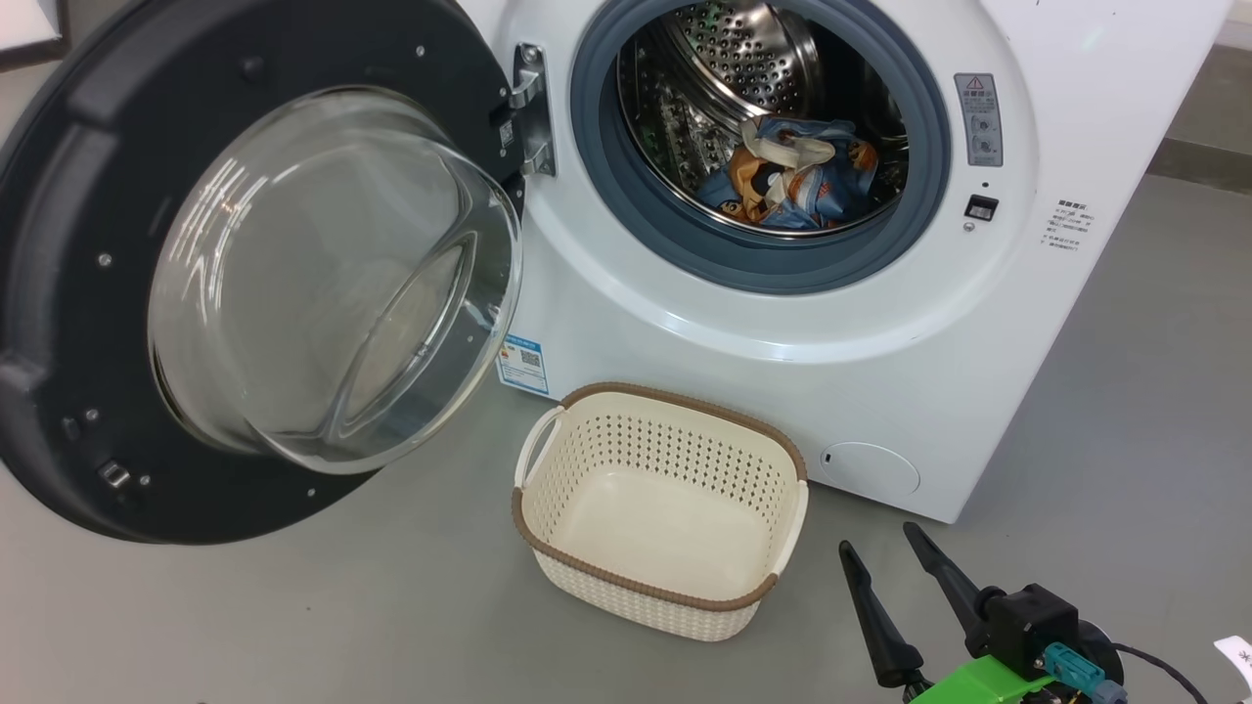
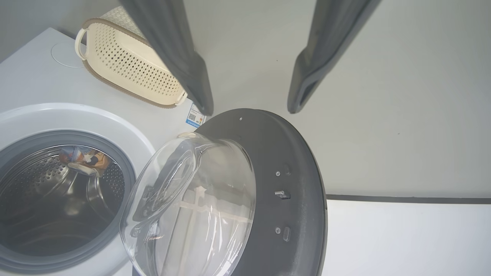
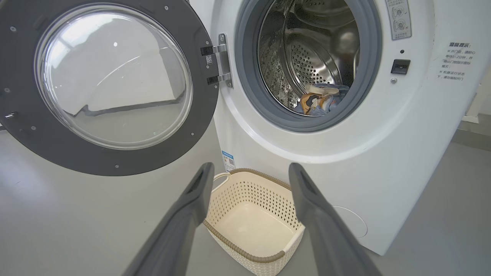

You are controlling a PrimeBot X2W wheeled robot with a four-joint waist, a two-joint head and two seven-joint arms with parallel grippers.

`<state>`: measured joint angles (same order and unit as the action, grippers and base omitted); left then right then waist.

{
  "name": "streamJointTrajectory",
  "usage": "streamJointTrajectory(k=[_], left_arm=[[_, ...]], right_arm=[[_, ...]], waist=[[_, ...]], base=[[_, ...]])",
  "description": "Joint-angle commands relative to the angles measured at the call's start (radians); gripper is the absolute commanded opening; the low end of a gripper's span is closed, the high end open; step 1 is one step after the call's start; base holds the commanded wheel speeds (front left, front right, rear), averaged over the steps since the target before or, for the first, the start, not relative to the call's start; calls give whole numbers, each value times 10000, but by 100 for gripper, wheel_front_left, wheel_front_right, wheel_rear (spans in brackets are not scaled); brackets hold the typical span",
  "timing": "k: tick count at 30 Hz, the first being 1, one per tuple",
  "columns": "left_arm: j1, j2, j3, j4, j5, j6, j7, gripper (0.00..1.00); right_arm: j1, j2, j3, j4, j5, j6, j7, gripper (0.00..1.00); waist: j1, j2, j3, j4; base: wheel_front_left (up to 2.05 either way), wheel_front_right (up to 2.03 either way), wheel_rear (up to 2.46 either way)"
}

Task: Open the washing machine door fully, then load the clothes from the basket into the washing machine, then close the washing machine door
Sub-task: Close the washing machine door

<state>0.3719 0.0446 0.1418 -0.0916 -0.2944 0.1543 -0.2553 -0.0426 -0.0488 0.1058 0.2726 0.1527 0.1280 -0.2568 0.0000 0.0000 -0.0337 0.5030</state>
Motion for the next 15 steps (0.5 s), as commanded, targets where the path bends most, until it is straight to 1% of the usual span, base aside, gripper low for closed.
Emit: streamJointTrajectory(k=[1,2,11,15], left_arm=[[-116,56,297,-275,122,11,-65,23],[-119,56,297,-270,145,-13,-65,0],[-137,56,327,-240,168,-130,-65,0],[-238,56,446,-314,186,-265,-65,0]], right_arm=[[-263,-14,178,-205,-32,27,-49,100],[-257,-14,168,-210,-30,27,-49,100],[-176,-14,124,-260,-28,27,-49,100],[-147,-14,116,-259,-8,27,-49,100]], waist=[[0,0,-7,-7],[0,0,-7,-8],[0,0,-15,-15],[0,0,-31,-29]], base=[[0,0,0],[0,0,0],[0,0,0],[0,0,0]])
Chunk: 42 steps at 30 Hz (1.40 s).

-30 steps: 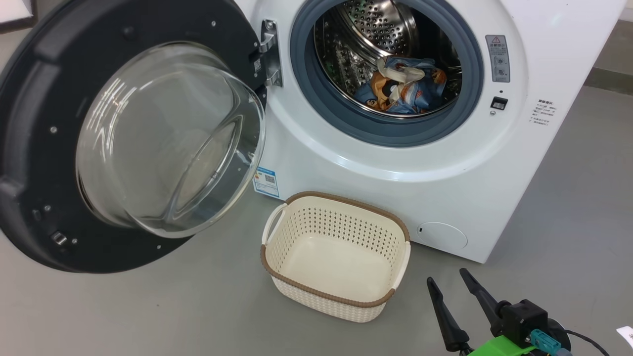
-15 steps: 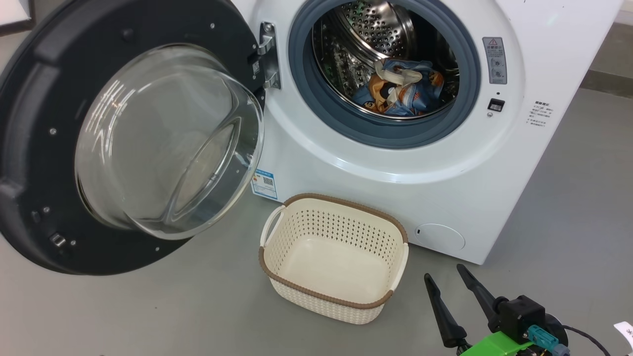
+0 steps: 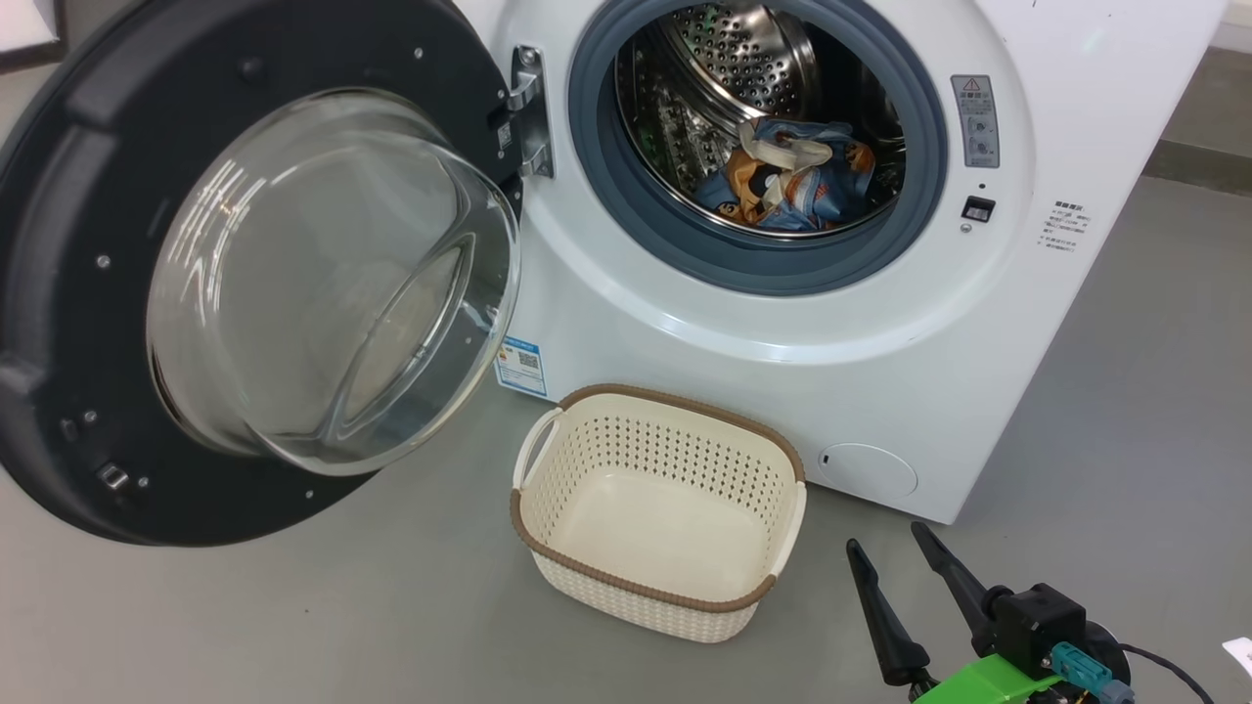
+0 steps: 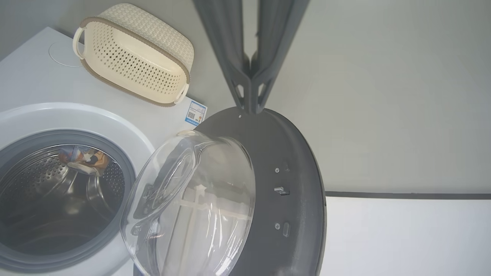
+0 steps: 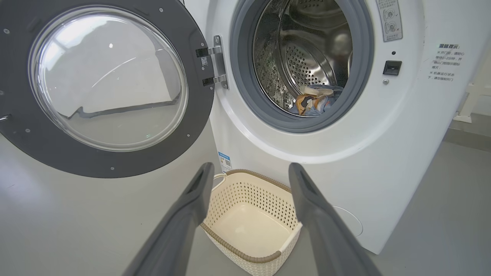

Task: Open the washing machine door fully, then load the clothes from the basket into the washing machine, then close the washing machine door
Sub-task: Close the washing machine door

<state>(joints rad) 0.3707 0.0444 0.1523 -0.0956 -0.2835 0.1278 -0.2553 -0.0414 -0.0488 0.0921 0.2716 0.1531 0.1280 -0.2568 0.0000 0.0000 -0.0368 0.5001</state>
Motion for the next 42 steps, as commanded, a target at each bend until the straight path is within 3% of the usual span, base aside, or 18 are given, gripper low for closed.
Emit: streamJointTrajectory(k=[1,9,16,22,28,32,42], left_arm=[[-266,58,407,-321,87,-42,-65,0],[-921,84,1464,-601,-68,-841,-65,0],[-1884,805,2550,-802,79,-1881,-65,0],[-3018,1576,3332,-378,-622,-2261,-65,0],[-4075,2241,3942,593,-1904,-2471,-65,0],[-4848,2603,4269,1593,-3458,-2543,77,0],[-5784,3979,4279,3354,-6739,-2581,1496,0]], right_arm=[[-149,-14,252,-241,-3,27,-49,100],[-72,-14,245,-226,97,27,-49,100],[17,-14,214,-244,90,27,-49,100],[104,-14,102,-294,90,27,-49,100],[58,-14,72,-358,3,27,-49,100],[-12,-14,94,-336,-35,27,-49,100],[-151,-14,-14,-280,-243,27,-49,100]], waist=[[0,0,-7,-4],[0,0,-67,-62],[0,0,-108,-119],[0,0,-97,-177],[0,0,150,-392],[0,0,281,-574],[0,0,586,-952]], base=[[0,0,0],[0,0,0],[0,0,0],[0,0,0],[0,0,0],[0,0,0],[0,0,0]])
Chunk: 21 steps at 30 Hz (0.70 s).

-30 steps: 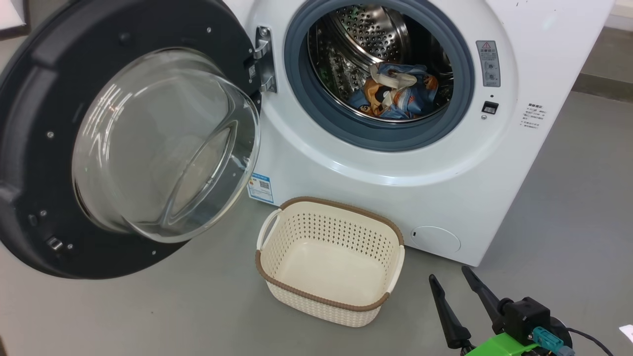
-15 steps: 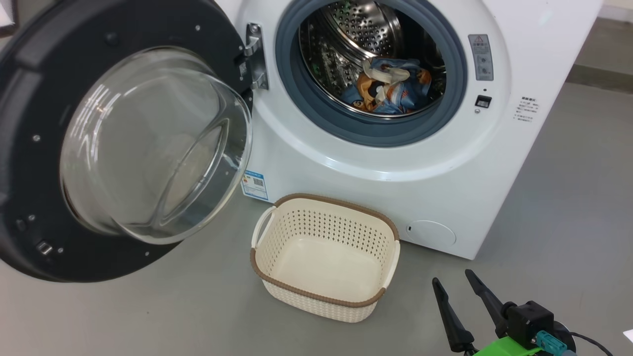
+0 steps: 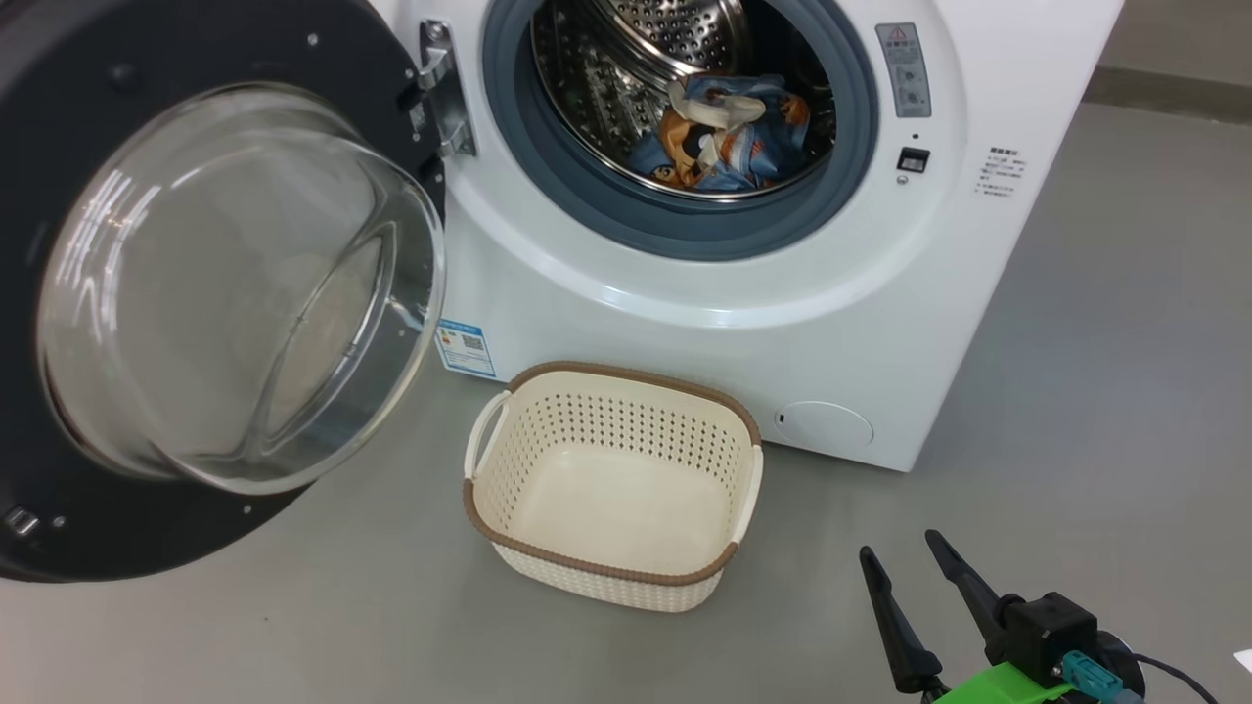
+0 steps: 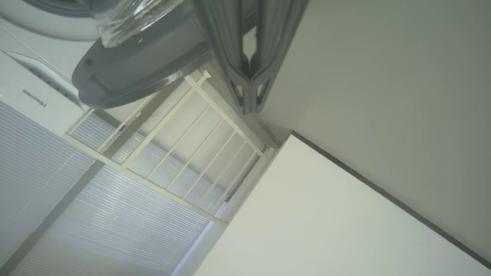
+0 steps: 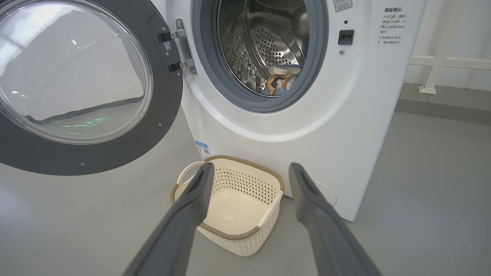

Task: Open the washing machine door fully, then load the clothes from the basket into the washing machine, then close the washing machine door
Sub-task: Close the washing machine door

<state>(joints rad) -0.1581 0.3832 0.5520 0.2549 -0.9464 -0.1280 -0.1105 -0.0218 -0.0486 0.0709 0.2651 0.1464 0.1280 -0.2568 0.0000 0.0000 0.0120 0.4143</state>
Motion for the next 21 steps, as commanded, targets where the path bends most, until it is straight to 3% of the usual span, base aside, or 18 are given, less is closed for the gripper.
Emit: streamJointTrajectory(k=[1,11,21], left_arm=[[-582,762,285,15,-388,-24,148,0],[-1696,1457,928,1871,-3486,-25,1392,0],[-2307,1602,1329,2780,-4368,36,1838,0]], right_arm=[[-365,-16,199,-204,-201,27,-49,100],[-578,-325,227,-215,-235,27,-49,100],[-707,-798,258,-356,-201,27,-49,100]], waist=[[0,0,140,-133],[0,0,641,-566],[0,0,1206,-871]], base=[[0,0,0],[0,0,0],[0,0,0]])
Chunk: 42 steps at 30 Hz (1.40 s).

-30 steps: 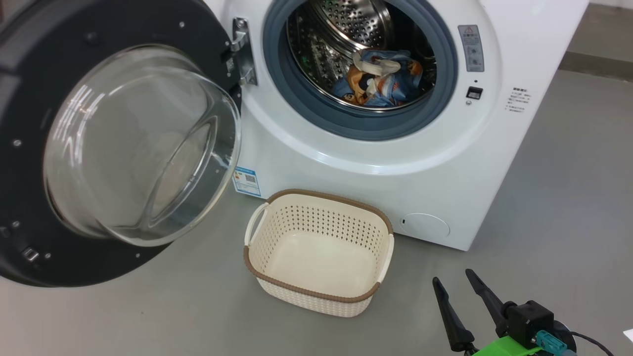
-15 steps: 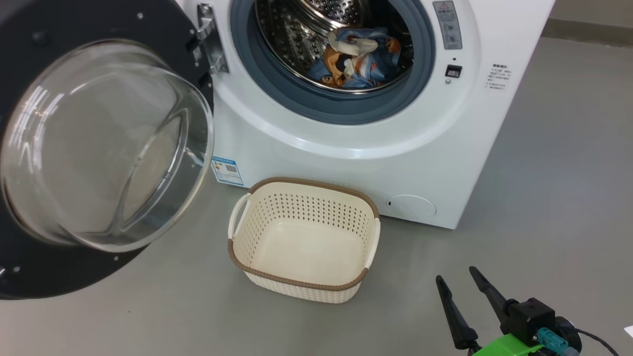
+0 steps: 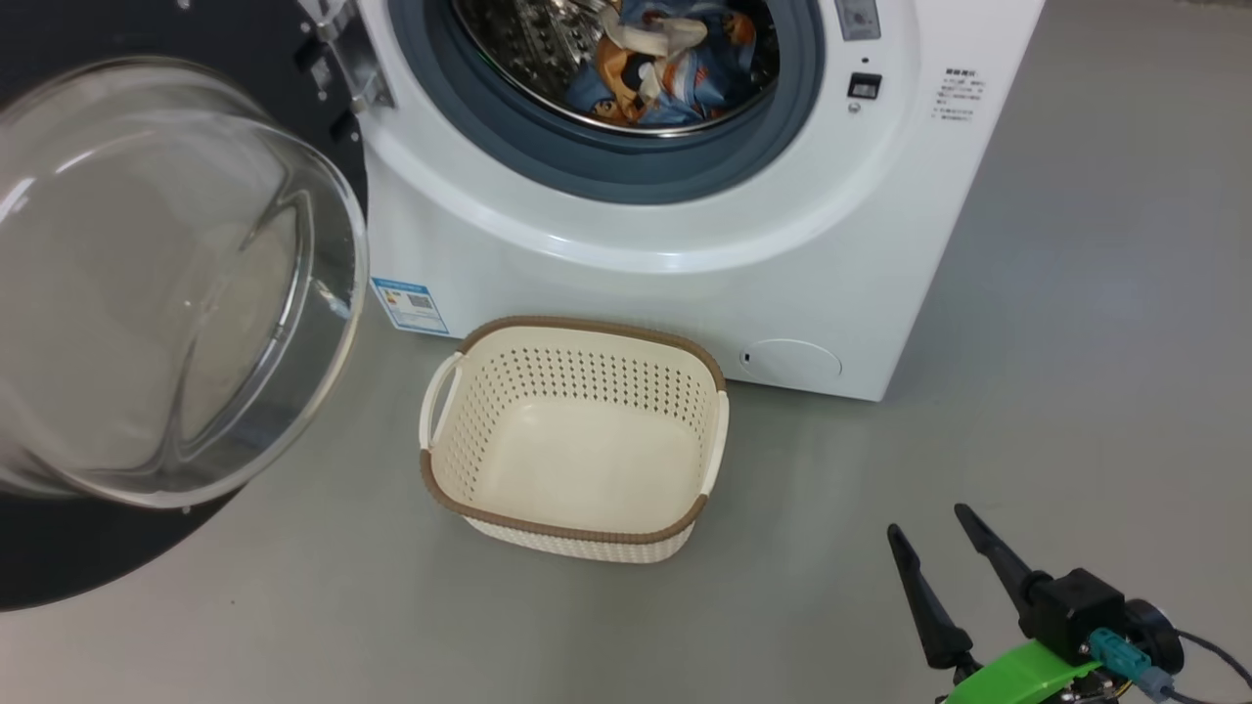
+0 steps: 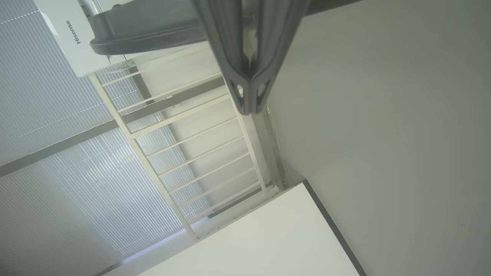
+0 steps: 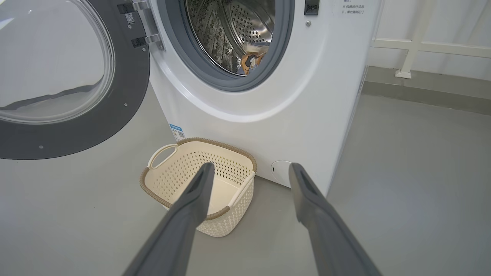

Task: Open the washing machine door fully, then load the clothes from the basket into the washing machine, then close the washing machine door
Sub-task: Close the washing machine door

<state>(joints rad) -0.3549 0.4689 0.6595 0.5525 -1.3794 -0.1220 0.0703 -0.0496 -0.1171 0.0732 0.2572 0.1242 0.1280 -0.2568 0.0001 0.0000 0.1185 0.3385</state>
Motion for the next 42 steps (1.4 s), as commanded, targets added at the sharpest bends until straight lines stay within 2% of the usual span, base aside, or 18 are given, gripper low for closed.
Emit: streamJointTrajectory(k=[1,13,23,31,42], left_arm=[[-380,720,266,-181,-93,-29,38,0],[-532,200,645,123,-952,-70,228,0],[-428,41,401,273,-895,-73,500,0],[-154,-98,-67,57,-1079,-14,1637,0],[584,-245,-550,-877,-1589,423,3542,0]], right_arm=[[-451,-150,246,-295,25,27,-49,100],[-559,-399,272,-344,124,27,-49,100],[-625,-431,336,-323,143,27,-49,100],[-588,-329,379,-199,260,27,-49,100],[-542,-280,435,-81,379,27,-49,100]], waist=[[-1,0,189,-147],[-1,0,542,-497],[-1,0,633,-591],[-1,0,493,-535],[-1,0,412,-400]], base=[[0,0,0],[0,0,0],[0,0,0],[0,0,0],[0,0,0]])
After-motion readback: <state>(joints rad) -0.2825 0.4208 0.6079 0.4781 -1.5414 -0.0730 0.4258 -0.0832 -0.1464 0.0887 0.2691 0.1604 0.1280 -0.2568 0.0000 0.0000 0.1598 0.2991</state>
